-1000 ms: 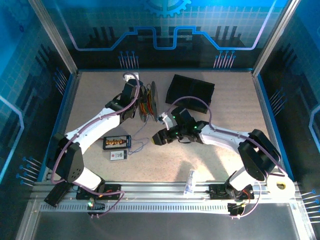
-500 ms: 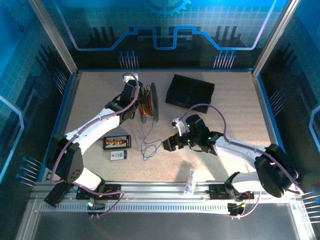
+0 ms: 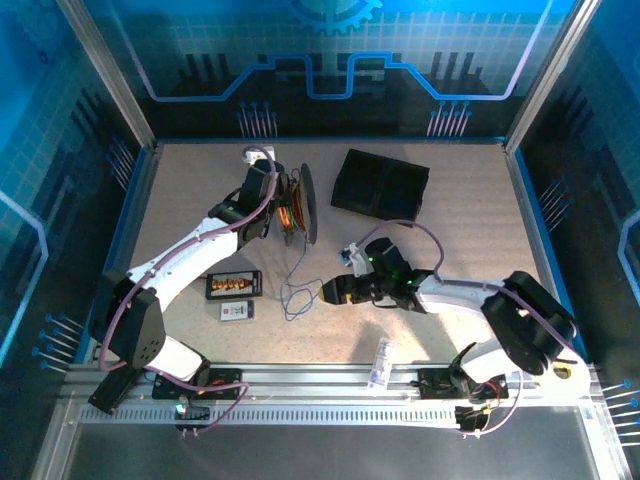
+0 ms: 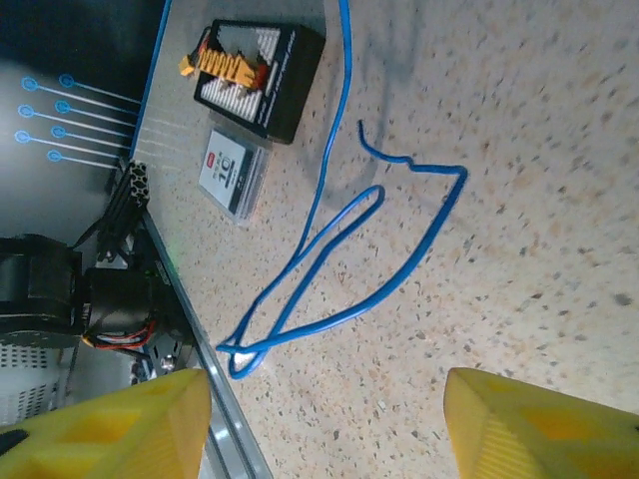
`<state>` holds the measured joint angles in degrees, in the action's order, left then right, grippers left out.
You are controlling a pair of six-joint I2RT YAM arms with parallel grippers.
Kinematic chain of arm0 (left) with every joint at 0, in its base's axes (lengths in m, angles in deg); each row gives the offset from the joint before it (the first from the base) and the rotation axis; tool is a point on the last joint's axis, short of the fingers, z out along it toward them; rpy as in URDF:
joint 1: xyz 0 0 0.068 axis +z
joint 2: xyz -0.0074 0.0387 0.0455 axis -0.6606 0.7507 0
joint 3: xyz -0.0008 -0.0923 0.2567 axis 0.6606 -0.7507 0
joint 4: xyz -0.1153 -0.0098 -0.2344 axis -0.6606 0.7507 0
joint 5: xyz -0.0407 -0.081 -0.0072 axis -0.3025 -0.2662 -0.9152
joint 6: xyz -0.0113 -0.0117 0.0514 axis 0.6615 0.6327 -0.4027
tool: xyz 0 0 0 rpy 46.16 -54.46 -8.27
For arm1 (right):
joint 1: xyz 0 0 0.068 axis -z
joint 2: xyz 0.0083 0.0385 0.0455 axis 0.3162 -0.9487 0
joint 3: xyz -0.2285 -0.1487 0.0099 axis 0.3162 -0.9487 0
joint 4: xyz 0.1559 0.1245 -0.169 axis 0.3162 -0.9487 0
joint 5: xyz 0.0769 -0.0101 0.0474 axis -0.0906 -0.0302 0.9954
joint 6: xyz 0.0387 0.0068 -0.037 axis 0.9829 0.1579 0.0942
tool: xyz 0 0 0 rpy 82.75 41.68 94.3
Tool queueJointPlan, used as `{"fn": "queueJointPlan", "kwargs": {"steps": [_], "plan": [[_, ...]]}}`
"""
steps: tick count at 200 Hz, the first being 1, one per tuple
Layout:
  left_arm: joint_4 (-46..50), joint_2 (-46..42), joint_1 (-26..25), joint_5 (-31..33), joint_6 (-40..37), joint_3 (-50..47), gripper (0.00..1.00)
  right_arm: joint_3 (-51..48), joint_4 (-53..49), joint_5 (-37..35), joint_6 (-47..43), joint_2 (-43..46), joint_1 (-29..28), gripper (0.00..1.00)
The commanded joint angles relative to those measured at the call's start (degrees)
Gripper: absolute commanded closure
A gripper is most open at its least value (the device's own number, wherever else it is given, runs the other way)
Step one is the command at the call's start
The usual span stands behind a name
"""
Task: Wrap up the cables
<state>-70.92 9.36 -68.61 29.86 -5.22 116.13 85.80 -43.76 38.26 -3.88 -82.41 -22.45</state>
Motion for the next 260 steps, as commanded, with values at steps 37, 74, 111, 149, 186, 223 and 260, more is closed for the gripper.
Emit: {"fn": "queueJointPlan", "kwargs": {"steps": [37, 74, 111, 149, 186, 223, 260], "plan": [[-5.20, -2.94, 0.11, 1.91, 2.32, 1.34, 1.00, 0.02, 17.64, 1.98, 13.19, -10.46, -3.46, 0.39], [-5.40, -3.32, 0.24, 1.97, 2.17, 0.83, 1.00, -0.85, 25.23, 0.81, 17.96, -14.41, -3.45, 0.40], [-5.46, -3.66, 0.19, 1.89, 2.21, 0.39, 1.00, -1.93, 29.06, 0.08, 20.86, -15.35, -1.58, 0.38], [-5.57, -4.17, 0.20, 1.93, 2.22, 0.10, 1.00, -2.28, 30.68, 0.24, 22.48, -17.25, 0.59, 0.40], [-5.53, -4.27, 0.20, 1.71, 2.39, 0.10, 1.00, -1.18, 33.74, 1.41, 24.65, -20.24, 0.73, 0.63], [-5.49, -4.26, 0.26, 2.52, 1.85, 0.01, 1.00, -4.36, 36.06, -0.03, 25.43, -19.56, 1.47, 1.00], [-5.56, -4.13, 1.74, 3.96, 1.29, -0.18, 1.00, -7.11, 23.47, -2.97, 18.35, -9.21, 2.22, 1.00]]}}
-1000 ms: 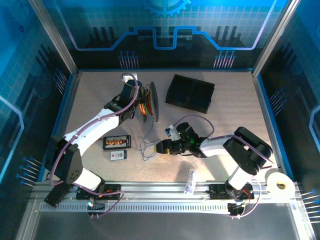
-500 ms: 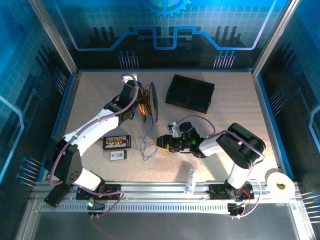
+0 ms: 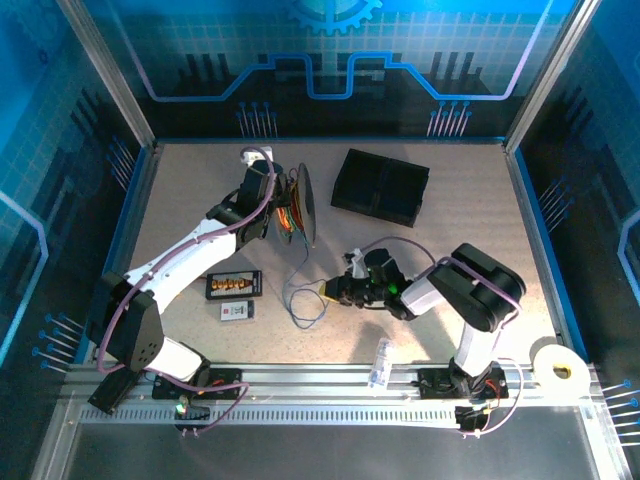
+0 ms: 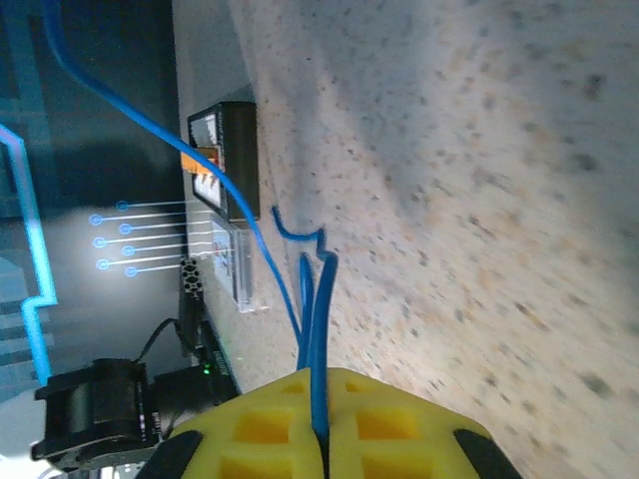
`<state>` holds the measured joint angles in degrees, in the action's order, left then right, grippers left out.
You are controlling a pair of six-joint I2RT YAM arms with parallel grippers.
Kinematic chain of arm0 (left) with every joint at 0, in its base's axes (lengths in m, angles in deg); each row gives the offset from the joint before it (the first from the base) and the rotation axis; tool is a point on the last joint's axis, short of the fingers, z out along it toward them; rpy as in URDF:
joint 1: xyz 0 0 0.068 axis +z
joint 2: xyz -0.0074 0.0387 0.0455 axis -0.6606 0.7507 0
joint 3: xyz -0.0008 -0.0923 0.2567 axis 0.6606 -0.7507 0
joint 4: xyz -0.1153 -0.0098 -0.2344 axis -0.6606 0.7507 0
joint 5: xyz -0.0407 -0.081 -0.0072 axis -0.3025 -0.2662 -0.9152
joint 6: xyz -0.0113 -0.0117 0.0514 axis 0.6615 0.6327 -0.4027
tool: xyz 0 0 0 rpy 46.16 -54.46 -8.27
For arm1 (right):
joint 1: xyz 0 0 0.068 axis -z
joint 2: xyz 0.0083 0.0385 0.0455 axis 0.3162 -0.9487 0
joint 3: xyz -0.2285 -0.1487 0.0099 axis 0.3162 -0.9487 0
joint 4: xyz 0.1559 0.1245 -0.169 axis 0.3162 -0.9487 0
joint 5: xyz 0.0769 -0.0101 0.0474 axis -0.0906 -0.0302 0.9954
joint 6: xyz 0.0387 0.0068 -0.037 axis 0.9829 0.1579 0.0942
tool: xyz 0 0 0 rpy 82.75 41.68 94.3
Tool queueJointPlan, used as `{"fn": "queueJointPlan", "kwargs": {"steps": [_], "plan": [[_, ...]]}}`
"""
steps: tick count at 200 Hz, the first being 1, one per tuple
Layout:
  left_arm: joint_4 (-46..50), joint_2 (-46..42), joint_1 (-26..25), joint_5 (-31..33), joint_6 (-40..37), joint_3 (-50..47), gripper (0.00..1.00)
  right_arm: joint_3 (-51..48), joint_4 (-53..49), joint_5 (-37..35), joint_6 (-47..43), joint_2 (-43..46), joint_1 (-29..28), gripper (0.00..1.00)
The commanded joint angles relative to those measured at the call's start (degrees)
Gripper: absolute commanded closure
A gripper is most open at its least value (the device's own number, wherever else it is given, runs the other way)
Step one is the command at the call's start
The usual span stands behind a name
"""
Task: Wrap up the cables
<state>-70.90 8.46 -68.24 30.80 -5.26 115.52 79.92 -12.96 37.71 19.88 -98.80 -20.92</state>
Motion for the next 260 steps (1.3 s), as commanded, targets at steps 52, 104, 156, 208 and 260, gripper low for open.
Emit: {"fn": "queueJointPlan", "kwargs": {"steps": [52, 104, 156, 208, 260], "plan": [[-5.39, -0.56, 5.21, 5.17, -0.09, 3.57, 1.00, 1.20, -34.72, -1.89, -17.93, 28.23, -0.31, 1.00], [-2.05, 6.47, 6.48, 7.03, -2.52, 10.35, 1.00, 10.81, -58.88, -0.43, -26.12, 50.83, -3.14, 1.00], [-1.36, 10.03, 5.39, 5.66, -3.55, 11.34, 1.00, 26.37, -66.95, -8.31, -29.74, 58.28, -4.33, 1.00], [-4.15, 9.87, 2.37, 4.97, -7.38, 8.54, 1.00, 48.63, -70.22, -18.56, -35.12, 48.47, -4.17, 1.00], [-9.99, 6.74, -0.28, -1.56, -11.03, 1.56, 1.00, 70.90, -77.18, -25.91, -43.32, 35.90, 2.36, 1.00]]}}
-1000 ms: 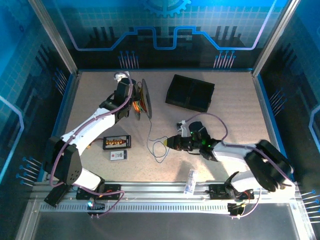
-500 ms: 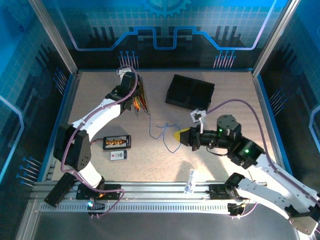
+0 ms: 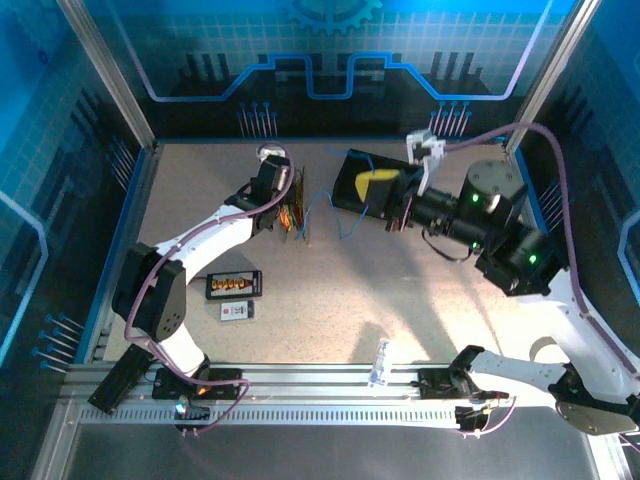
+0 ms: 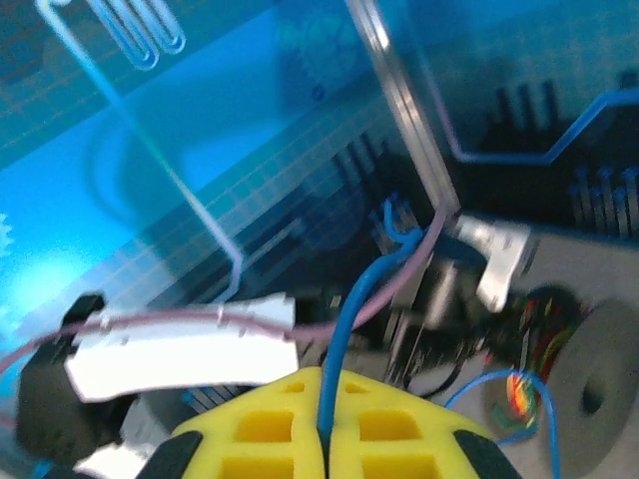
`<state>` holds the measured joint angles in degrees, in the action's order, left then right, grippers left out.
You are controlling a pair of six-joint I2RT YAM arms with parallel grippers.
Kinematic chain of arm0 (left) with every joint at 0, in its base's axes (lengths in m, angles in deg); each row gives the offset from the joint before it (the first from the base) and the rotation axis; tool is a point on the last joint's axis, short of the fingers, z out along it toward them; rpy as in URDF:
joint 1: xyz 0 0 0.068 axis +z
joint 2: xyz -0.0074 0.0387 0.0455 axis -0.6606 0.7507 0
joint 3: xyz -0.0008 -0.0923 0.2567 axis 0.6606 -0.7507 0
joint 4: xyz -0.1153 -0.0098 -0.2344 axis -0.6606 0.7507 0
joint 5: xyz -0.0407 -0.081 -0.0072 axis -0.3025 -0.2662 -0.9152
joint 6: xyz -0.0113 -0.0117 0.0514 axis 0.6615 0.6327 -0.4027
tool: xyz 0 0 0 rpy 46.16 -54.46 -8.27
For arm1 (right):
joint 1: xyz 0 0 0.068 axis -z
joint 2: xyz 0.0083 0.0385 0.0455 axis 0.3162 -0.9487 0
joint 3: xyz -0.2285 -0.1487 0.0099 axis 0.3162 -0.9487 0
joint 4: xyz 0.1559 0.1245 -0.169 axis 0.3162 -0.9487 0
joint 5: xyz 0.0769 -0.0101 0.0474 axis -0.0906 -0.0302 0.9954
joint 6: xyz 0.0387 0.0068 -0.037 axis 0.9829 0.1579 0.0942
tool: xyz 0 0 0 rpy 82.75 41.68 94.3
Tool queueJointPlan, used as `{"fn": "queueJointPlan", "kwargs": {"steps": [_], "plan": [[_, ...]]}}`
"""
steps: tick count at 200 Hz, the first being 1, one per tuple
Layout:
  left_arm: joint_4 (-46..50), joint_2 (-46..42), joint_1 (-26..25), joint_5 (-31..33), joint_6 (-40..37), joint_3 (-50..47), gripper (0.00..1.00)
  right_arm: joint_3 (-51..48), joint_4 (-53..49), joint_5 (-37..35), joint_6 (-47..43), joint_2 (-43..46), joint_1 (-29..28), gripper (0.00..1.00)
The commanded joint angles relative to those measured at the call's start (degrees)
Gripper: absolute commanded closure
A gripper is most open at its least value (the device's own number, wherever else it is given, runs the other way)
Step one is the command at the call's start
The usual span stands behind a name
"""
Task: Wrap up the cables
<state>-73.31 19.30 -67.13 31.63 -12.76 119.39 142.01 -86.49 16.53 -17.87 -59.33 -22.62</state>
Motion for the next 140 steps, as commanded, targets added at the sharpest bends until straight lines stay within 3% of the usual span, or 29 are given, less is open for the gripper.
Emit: {"fn": "queueJointPlan", "kwargs": {"steps": [1, 86, 140], "plan": [[-7.72, -4.16, -1.47, -2.52, -3.70, -2.38, 1.00, 9.19, -3.82, -4.68, -5.64, -3.88, 4.37, 1.00], [-14.74, -11.58, -5.70, -10.52, -9.90, -12.23, 1.00, 36.21, -14.92, -0.94, -7.06, -21.75, 27.56, 1.00], [-14.72, -16.60, -8.29, -17.60, -14.22, -16.16, 1.00, 50.26, -23.09, -7.59, -12.78, -29.72, 35.76, 1.00]]}}
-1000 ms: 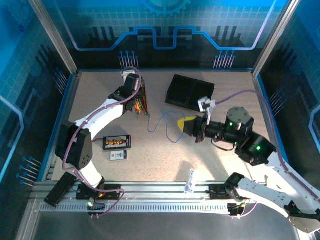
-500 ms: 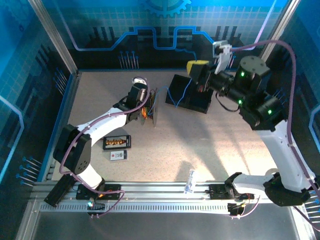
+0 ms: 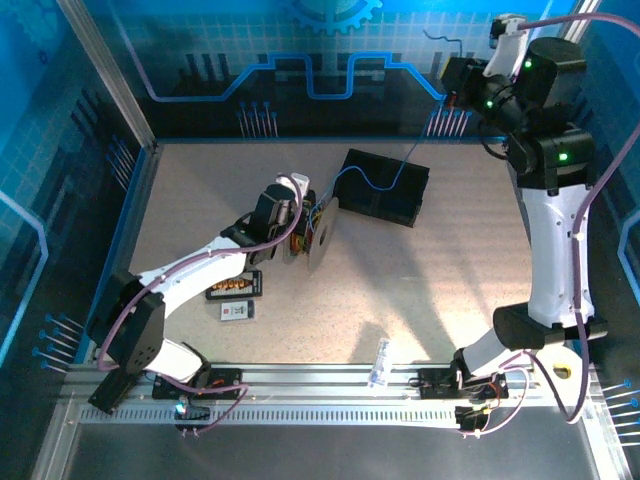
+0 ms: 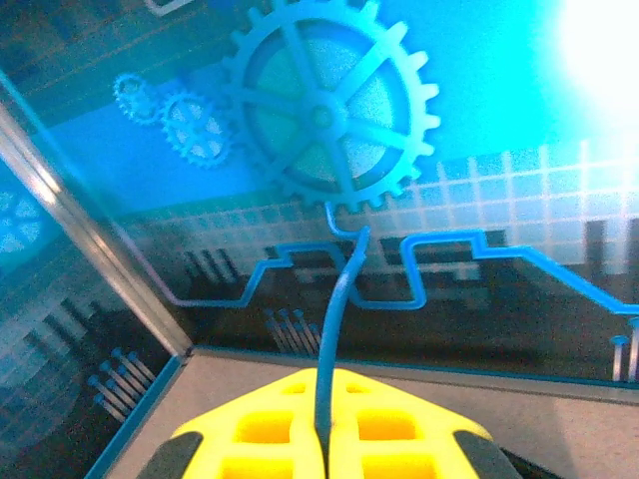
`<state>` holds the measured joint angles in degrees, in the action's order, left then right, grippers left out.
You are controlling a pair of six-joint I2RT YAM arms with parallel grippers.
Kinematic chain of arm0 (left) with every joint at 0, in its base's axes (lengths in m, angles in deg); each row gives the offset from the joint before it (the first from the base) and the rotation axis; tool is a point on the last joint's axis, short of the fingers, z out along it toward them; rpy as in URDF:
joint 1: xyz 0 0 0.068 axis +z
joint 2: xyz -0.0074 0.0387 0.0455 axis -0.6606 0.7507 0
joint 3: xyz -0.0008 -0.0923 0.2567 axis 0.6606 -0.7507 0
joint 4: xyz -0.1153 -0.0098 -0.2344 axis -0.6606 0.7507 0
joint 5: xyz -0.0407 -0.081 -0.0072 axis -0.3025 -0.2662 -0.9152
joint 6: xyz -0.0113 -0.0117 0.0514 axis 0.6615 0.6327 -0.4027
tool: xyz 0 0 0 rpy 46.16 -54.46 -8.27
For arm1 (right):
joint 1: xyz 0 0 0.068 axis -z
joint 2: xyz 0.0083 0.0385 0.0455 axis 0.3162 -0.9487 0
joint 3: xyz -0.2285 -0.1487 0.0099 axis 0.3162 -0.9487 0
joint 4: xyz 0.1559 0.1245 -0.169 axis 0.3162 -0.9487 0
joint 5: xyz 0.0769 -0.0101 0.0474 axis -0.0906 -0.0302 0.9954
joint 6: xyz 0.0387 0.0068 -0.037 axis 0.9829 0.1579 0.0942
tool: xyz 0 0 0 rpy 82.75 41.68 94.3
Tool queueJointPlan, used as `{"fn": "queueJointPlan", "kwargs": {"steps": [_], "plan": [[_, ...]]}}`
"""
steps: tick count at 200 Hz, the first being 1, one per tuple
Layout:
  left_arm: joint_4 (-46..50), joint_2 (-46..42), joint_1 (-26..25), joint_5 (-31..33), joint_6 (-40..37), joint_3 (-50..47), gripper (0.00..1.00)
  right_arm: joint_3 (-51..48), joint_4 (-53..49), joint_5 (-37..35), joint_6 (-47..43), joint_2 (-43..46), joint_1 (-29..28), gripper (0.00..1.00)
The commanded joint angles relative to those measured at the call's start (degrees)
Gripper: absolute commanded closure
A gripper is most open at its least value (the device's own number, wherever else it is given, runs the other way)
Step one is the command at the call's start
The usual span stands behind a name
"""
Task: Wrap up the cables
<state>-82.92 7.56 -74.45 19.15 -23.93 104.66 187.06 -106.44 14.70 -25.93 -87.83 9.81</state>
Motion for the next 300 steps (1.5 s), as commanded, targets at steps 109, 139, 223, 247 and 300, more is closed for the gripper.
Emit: {"fn": "queueJointPlan", "kwargs": {"steps": [109, 139, 223, 247, 300], "plan": [[4.67, -11.54, -2.31, -17.31, -9.37, -4.03, 1.00, 11.08, -6.48, -13.68, -10.16, -0.60, 19.34, 1.00], [9.04, -12.79, -2.05, -20.25, -10.36, -2.23, 1.00, 8.44, -7.75, -15.52, -13.57, -0.19, 19.52, 1.00], [15.79, -14.12, -0.66, -24.91, -11.64, 3.03, 1.00, -39.05, 4.57, -16.30, -7.82, 12.22, 23.55, 1.00], [16.77, -16.13, 1.42, -29.69, -10.36, 3.77, 1.00, -44.20, 6.10, -15.09, -6.63, 13.34, 28.17, 1.00], [17.40, -17.04, 9.91, -43.89, -6.19, 7.16, 1.00, -51.96, 7.92, -12.00, -4.72, 15.65, 40.26, 1.00]]}}
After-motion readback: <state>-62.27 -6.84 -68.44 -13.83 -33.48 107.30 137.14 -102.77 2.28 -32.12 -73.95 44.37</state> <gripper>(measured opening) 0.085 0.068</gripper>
